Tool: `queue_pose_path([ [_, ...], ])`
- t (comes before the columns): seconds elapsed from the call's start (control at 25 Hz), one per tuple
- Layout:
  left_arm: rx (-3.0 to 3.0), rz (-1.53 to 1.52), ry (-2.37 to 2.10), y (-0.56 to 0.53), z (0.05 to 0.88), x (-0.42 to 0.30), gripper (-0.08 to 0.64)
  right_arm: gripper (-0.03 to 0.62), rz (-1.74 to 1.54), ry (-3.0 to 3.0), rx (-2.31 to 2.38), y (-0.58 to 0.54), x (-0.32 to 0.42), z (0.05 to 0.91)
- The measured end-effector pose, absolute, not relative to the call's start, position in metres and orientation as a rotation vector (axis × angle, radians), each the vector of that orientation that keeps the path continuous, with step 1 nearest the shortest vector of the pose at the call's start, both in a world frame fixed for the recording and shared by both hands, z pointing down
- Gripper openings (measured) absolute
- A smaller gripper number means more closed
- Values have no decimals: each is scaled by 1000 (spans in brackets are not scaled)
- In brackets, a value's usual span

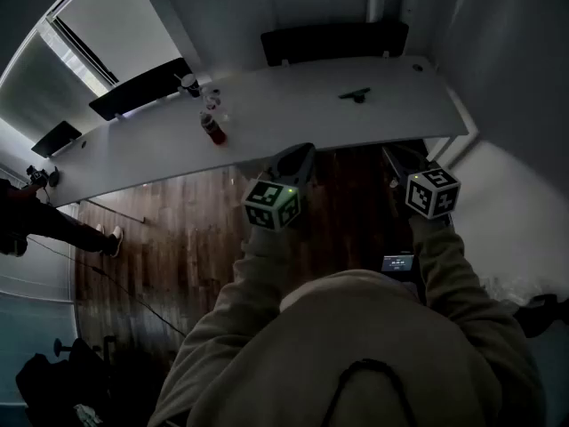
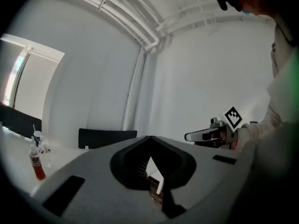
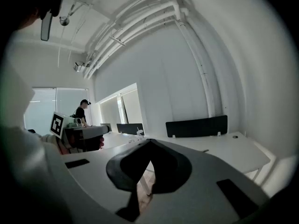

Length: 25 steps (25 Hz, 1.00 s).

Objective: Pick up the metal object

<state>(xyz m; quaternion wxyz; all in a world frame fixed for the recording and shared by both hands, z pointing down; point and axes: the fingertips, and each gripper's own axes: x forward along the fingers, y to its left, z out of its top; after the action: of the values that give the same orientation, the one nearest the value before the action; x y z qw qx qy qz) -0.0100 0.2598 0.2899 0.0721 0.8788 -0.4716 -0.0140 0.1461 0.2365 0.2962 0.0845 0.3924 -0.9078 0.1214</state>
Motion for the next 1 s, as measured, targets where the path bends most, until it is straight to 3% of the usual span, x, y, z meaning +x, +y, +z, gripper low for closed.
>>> queue_pose_path([
  [1.0, 2684, -36, -1378, 214, 287, 32, 3, 18, 371, -2783, 1146, 187, 175, 296],
])
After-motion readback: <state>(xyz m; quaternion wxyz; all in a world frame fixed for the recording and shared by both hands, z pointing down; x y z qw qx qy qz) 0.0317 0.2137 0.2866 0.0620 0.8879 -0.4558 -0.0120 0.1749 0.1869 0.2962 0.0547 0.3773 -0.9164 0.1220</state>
